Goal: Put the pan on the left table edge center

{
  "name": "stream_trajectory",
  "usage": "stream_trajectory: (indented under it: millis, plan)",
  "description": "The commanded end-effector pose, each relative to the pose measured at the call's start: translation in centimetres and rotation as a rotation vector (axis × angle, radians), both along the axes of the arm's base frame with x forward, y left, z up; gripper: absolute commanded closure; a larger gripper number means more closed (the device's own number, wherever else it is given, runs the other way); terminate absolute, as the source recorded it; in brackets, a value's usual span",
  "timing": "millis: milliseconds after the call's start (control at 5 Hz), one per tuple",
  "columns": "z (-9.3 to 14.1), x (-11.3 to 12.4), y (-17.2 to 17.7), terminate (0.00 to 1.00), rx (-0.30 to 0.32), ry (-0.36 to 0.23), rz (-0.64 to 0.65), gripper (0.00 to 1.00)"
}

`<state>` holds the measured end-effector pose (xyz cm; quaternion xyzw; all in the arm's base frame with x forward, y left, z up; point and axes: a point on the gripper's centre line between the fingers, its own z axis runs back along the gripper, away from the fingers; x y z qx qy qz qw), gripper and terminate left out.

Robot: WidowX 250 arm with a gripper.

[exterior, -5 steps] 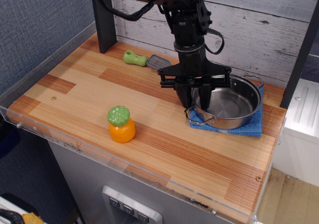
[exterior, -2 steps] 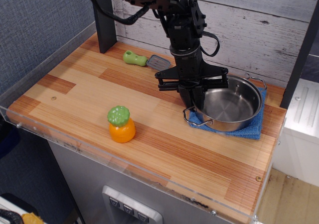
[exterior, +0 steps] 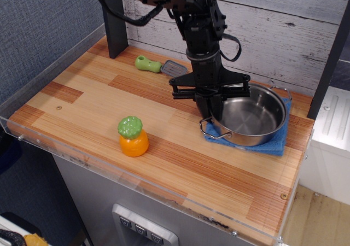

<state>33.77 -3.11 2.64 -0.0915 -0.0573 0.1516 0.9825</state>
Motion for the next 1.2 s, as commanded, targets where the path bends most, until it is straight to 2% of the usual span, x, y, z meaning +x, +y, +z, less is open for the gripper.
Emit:
stream_trajectory:
  millis: [0,200,400,600,1000]
  plan:
    - [5.7,0.4,-0.3,0.00,-0.023,-0.134,0.004,1.00]
    - [7.9,-1.1,1.0,0.00,-0.039,-0.168,0.038,1.00]
    - [9.1,-3.3,3.4,0.00,-0.005,-0.173,0.104,1.00]
    - [9.1,-5.4,6.8,0.00,-0.003,-0.163,0.201,1.00]
    - [7.8,-9.0,13.0,0.00,-0.007,-0.134,0.388,1.00]
